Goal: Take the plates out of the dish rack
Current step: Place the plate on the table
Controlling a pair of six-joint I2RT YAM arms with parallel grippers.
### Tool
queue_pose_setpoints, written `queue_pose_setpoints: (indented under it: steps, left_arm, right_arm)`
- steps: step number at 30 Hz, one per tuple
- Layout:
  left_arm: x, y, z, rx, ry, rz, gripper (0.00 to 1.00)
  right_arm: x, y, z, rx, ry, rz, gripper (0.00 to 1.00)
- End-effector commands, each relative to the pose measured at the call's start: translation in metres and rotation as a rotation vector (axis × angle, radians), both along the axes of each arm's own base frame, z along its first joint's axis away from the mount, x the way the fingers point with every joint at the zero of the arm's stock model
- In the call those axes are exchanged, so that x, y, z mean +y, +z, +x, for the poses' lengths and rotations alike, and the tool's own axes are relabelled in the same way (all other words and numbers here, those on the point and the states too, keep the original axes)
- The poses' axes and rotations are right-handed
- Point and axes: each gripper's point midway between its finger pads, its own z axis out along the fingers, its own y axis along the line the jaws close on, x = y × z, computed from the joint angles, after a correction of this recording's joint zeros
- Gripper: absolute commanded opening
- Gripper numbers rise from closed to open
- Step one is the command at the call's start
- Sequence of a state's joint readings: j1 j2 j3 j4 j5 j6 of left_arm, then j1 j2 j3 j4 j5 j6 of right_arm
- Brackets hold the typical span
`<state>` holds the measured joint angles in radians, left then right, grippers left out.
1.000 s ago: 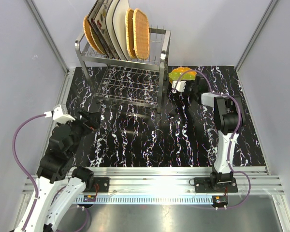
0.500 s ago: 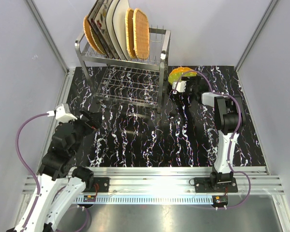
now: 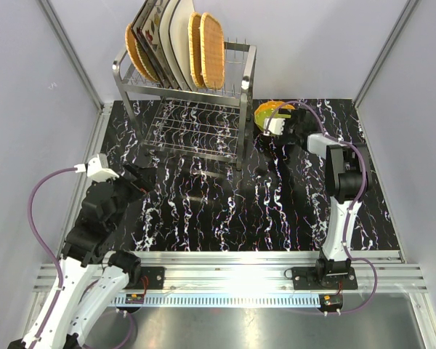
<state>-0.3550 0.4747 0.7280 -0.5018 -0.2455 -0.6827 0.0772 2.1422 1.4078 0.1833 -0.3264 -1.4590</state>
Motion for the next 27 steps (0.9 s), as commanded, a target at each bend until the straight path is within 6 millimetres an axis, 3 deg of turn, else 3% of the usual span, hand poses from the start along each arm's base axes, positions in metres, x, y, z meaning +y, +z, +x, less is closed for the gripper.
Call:
queue_pose_setpoints:
  steps: [1, 3, 5, 6, 11, 23, 27]
  left_arm:
    - [-0.004, 0.013, 0.006, -0.053, -0.005, -0.03, 0.99]
    - [-0.004, 0.013, 0.007, -0.056, -0.006, -0.034, 0.99]
    - [-0.005, 0.013, 0.007, -0.055, -0.008, -0.039, 0.99]
    - [-0.005, 0.012, 0.007, -0.053, -0.008, -0.04, 0.99]
    - [-0.006, 0.011, 0.007, -0.051, -0.013, -0.045, 0.99]
    - [-0.007, 0.01, 0.007, -0.051, -0.015, -0.052, 0.99]
    - [-0.007, 0.008, 0.006, -0.048, -0.013, -0.057, 0.99]
  right_arm:
    - [-0.007, 0.021, -0.014, 0.101, -0.034, 0.014, 0.95]
    - [-0.01, 0.021, -0.018, 0.148, -0.032, -0.005, 0.96]
    - [-0.011, 0.008, -0.032, 0.248, -0.031, -0.013, 0.98]
    - [-0.011, 0.015, -0.031, 0.254, -0.027, -0.007, 0.98]
    - [-0.011, 0.009, -0.04, 0.323, -0.033, 0.009, 0.99]
    - [-0.009, 0.006, -0.028, 0.412, -0.188, 0.158, 0.98]
    - [-0.012, 0.011, -0.013, 0.407, -0.294, 0.241, 0.98]
